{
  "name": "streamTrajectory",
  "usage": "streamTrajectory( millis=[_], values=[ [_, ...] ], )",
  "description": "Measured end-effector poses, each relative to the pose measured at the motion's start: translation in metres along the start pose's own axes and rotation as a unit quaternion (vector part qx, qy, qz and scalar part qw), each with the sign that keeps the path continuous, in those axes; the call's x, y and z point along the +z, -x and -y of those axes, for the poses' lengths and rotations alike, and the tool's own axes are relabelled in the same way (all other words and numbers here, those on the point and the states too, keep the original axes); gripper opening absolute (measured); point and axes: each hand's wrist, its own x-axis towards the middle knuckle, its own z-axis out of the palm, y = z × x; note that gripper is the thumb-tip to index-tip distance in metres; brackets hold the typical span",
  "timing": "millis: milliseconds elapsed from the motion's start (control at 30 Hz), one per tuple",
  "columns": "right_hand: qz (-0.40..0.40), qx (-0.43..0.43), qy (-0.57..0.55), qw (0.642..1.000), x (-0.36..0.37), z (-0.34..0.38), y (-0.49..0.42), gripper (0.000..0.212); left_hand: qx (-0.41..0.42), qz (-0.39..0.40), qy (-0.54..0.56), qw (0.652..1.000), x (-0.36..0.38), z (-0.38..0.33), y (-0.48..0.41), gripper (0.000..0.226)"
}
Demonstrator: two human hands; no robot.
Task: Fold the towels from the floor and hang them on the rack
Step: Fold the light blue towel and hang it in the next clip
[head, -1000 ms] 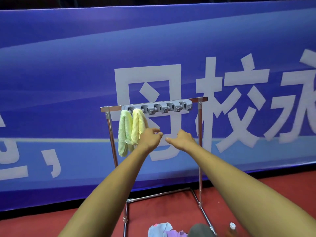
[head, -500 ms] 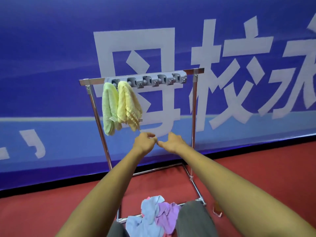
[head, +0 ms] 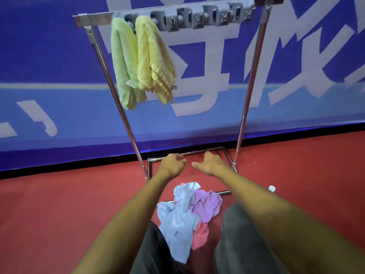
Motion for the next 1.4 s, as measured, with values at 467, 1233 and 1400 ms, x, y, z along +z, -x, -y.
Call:
streamTrajectory(
  millis=[467, 1233, 1400],
  values=[
    [0.137, 0.027, 0.031, 0.99, 0.153, -0.029, -0.094, 0.071, -0.131, 0.095, -0.016, 0.987, 0.076, 0.144, -0.059, 0.039],
    [0.334, 0.183, -0.191, 0.905, 0.304, -0.07, -0.205, 0.047, -0.257, 0.175, 0.01, 0.95, 0.201, 0.245, -0.154, 0.045],
    [0.269, 0.251, -0.355, 0.859, 0.304, -0.058, -0.211, 0.031, -0.265, 0.141, 0.082, 0.95, 0.201, 0.229, -0.153, 0.056]
  ],
)
